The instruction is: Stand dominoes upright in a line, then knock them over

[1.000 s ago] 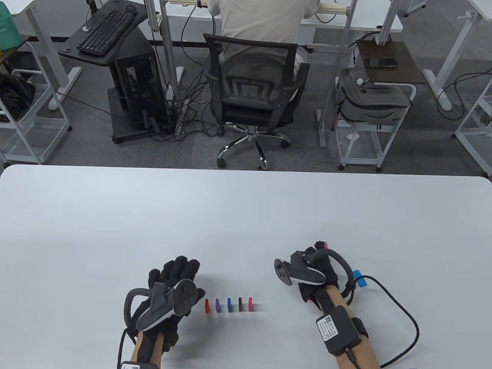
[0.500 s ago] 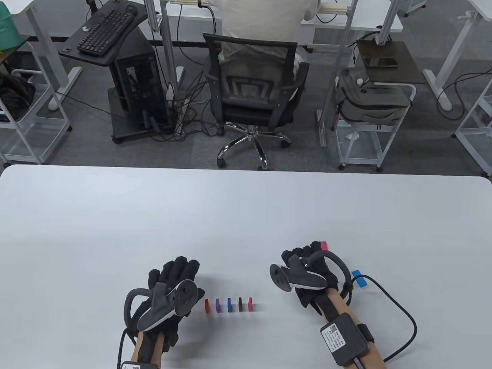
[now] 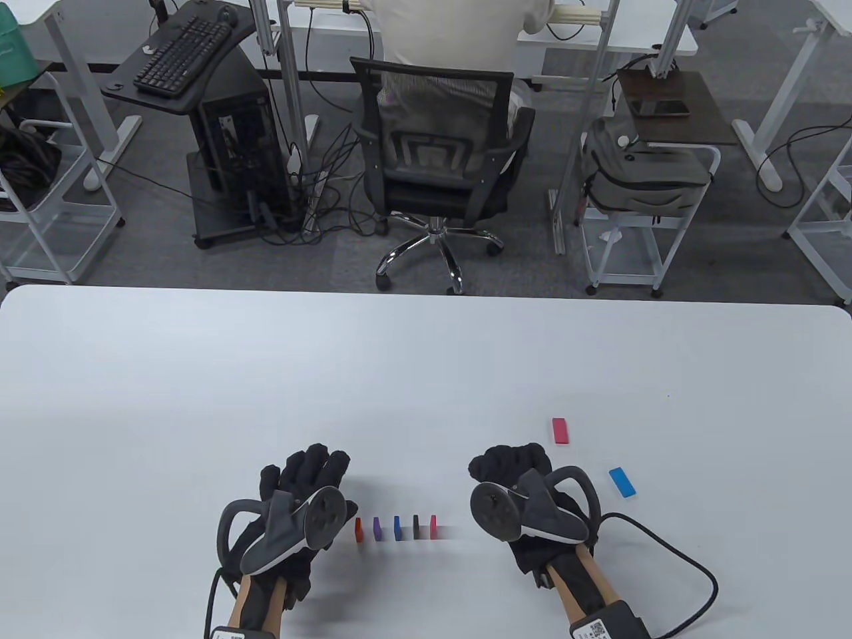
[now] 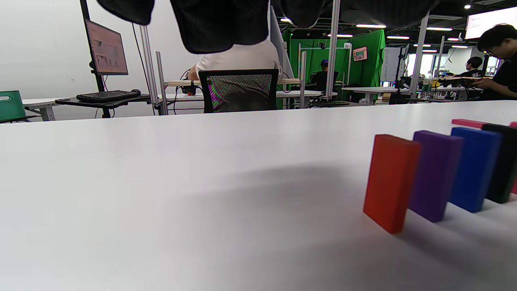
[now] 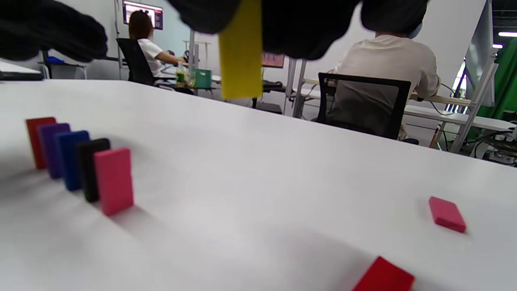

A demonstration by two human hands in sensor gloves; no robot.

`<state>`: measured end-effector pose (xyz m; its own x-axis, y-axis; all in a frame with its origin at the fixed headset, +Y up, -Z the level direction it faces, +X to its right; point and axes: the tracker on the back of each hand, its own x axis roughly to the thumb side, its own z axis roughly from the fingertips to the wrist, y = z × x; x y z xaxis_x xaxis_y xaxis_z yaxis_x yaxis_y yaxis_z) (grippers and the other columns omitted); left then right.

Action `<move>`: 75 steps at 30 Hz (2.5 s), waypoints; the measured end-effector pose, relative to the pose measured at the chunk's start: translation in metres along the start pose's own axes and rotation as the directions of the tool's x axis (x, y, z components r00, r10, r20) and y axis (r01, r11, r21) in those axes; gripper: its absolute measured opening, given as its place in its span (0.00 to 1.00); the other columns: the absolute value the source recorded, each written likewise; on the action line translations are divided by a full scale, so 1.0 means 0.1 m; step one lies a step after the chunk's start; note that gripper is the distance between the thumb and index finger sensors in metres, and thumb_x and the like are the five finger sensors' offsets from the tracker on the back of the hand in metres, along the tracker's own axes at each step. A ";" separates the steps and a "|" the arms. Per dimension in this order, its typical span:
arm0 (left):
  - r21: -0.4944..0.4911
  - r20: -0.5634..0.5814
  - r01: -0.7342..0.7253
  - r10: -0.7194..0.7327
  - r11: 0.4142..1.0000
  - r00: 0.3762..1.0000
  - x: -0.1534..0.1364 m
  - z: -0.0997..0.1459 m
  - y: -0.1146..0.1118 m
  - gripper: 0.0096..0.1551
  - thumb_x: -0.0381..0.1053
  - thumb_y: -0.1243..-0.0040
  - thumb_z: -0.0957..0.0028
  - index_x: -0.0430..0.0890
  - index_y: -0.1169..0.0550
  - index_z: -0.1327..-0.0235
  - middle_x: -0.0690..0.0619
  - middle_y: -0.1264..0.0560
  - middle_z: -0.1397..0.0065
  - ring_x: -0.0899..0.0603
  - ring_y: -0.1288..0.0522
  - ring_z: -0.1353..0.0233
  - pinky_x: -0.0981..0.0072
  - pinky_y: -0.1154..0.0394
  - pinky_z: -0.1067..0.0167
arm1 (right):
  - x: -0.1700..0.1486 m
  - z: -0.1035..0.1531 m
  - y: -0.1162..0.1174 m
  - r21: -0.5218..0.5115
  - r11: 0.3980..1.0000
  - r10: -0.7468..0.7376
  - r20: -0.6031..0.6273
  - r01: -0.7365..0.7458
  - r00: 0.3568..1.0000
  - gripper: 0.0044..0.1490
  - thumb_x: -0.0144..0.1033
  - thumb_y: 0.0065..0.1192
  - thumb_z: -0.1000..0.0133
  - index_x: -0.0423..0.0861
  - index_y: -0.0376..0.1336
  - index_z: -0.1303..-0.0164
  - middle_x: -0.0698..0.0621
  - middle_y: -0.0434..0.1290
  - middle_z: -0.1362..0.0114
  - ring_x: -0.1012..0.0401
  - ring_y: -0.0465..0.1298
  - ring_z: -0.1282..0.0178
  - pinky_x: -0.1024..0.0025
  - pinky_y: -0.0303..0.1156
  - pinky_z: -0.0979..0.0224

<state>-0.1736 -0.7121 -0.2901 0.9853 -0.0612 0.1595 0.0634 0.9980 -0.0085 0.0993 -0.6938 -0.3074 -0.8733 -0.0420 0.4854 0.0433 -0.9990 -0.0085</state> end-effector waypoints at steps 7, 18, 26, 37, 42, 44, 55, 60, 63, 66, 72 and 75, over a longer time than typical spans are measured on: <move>-0.003 0.003 0.019 -0.019 1.000 1.000 0.02 -0.01 -0.02 0.44 0.67 0.54 0.46 0.58 0.46 0.15 0.47 0.42 0.10 0.38 0.38 0.13 0.35 0.43 0.22 | 0.03 0.04 0.10 -0.003 0.999 -0.034 0.038 0.034 0.999 0.23 0.29 0.50 0.35 0.44 0.54 0.30 0.38 0.61 0.22 0.39 0.65 0.24 0.30 0.54 0.22; -0.012 -0.003 0.044 -0.044 0.999 0.999 0.02 0.00 -0.03 0.44 0.67 0.54 0.46 0.57 0.46 0.15 0.46 0.42 0.10 0.38 0.38 0.13 0.35 0.43 0.22 | 0.29 -0.03 0.40 -0.019 0.999 0.037 0.114 -0.035 0.993 0.43 0.33 0.56 0.38 0.39 0.43 0.17 0.45 0.68 0.23 0.45 0.70 0.25 0.32 0.56 0.22; -0.018 0.000 0.058 -0.058 0.998 0.998 0.03 0.00 -0.03 0.44 0.67 0.54 0.46 0.57 0.46 0.15 0.47 0.42 0.10 0.38 0.38 0.13 0.35 0.43 0.22 | 0.36 -0.07 0.53 0.004 0.999 0.038 0.126 -0.039 0.991 0.46 0.35 0.59 0.40 0.38 0.43 0.16 0.49 0.69 0.24 0.48 0.72 0.24 0.33 0.58 0.22; -0.028 0.001 0.064 -0.064 0.998 0.998 0.04 0.00 -0.04 0.44 0.67 0.53 0.46 0.57 0.46 0.15 0.46 0.42 0.10 0.38 0.38 0.13 0.35 0.43 0.22 | 0.43 -0.11 0.59 0.028 0.999 0.042 0.150 -0.047 0.988 0.45 0.35 0.58 0.39 0.39 0.42 0.16 0.48 0.67 0.22 0.47 0.70 0.23 0.33 0.56 0.22; -0.029 0.002 0.066 -0.066 0.997 0.998 0.04 0.00 -0.04 0.44 0.67 0.53 0.46 0.57 0.46 0.15 0.47 0.42 0.10 0.38 0.38 0.13 0.35 0.43 0.22 | 0.44 -0.11 0.58 0.036 0.998 0.045 0.153 -0.051 0.987 0.45 0.35 0.58 0.39 0.39 0.42 0.16 0.48 0.67 0.22 0.47 0.70 0.23 0.33 0.56 0.22; -0.032 0.003 0.070 -0.070 0.997 0.998 0.04 0.00 -0.04 0.44 0.67 0.54 0.46 0.57 0.46 0.15 0.47 0.42 0.10 0.38 0.38 0.13 0.35 0.43 0.22 | 0.44 -0.11 0.58 0.039 0.998 0.048 0.154 -0.055 0.987 0.45 0.35 0.58 0.39 0.39 0.42 0.16 0.48 0.67 0.22 0.47 0.70 0.23 0.32 0.56 0.22; -0.039 0.004 0.076 -0.076 0.996 0.997 0.05 -0.01 -0.04 0.44 0.67 0.54 0.46 0.57 0.46 0.15 0.47 0.42 0.10 0.38 0.38 0.13 0.35 0.43 0.22 | 0.45 -0.10 0.57 0.055 0.996 0.057 0.156 -0.067 0.986 0.46 0.35 0.59 0.39 0.39 0.42 0.16 0.47 0.67 0.22 0.46 0.69 0.22 0.32 0.56 0.22; -0.042 0.005 0.080 -0.080 0.996 0.997 0.05 -0.01 -0.05 0.44 0.67 0.53 0.46 0.57 0.46 0.15 0.47 0.42 0.10 0.38 0.38 0.13 0.35 0.43 0.22 | 0.45 -0.10 0.56 0.062 0.995 0.062 0.157 -0.073 0.986 0.46 0.36 0.59 0.39 0.39 0.42 0.16 0.46 0.66 0.21 0.45 0.69 0.21 0.32 0.56 0.22; -0.044 0.005 0.081 -0.081 0.996 0.997 0.05 -0.01 -0.05 0.44 0.67 0.53 0.46 0.57 0.46 0.15 0.46 0.42 0.10 0.38 0.38 0.13 0.35 0.43 0.22 | 0.45 -0.10 0.57 0.067 0.995 0.063 0.155 -0.074 0.986 0.47 0.37 0.60 0.39 0.39 0.42 0.16 0.45 0.65 0.19 0.44 0.68 0.20 0.31 0.55 0.22; -0.045 0.005 0.085 -0.085 0.995 0.996 0.05 -0.01 -0.05 0.44 0.67 0.53 0.46 0.57 0.46 0.15 0.46 0.42 0.10 0.38 0.38 0.13 0.35 0.43 0.22 | 0.43 -0.09 0.54 0.072 0.995 0.057 0.150 -0.068 0.987 0.48 0.41 0.60 0.39 0.39 0.42 0.15 0.43 0.63 0.17 0.42 0.66 0.18 0.31 0.54 0.21; -0.040 0.003 0.085 -0.085 0.996 0.996 0.05 -0.01 -0.04 0.44 0.67 0.54 0.46 0.57 0.46 0.15 0.46 0.42 0.10 0.38 0.38 0.13 0.35 0.43 0.22 | 0.30 -0.05 0.39 0.057 0.998 0.007 0.101 -0.012 0.995 0.46 0.49 0.55 0.37 0.39 0.46 0.16 0.37 0.60 0.15 0.37 0.64 0.18 0.34 0.53 0.20; -0.037 0.003 0.091 -0.091 0.995 0.996 0.05 -0.01 -0.04 0.44 0.67 0.54 0.46 0.57 0.46 0.15 0.46 0.42 0.10 0.38 0.38 0.13 0.35 0.43 0.22 | 0.13 -0.01 0.26 0.040 0.999 -0.002 0.028 0.001 1.000 0.44 0.50 0.54 0.37 0.38 0.49 0.18 0.37 0.63 0.17 0.38 0.67 0.19 0.35 0.55 0.20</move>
<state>-0.1687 -0.7166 -0.2899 0.9750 -0.1519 0.1624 0.1588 0.9868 -0.0301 0.0882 -0.7207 -0.3019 -0.8594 -0.0392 0.5098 0.0616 -0.9977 0.0272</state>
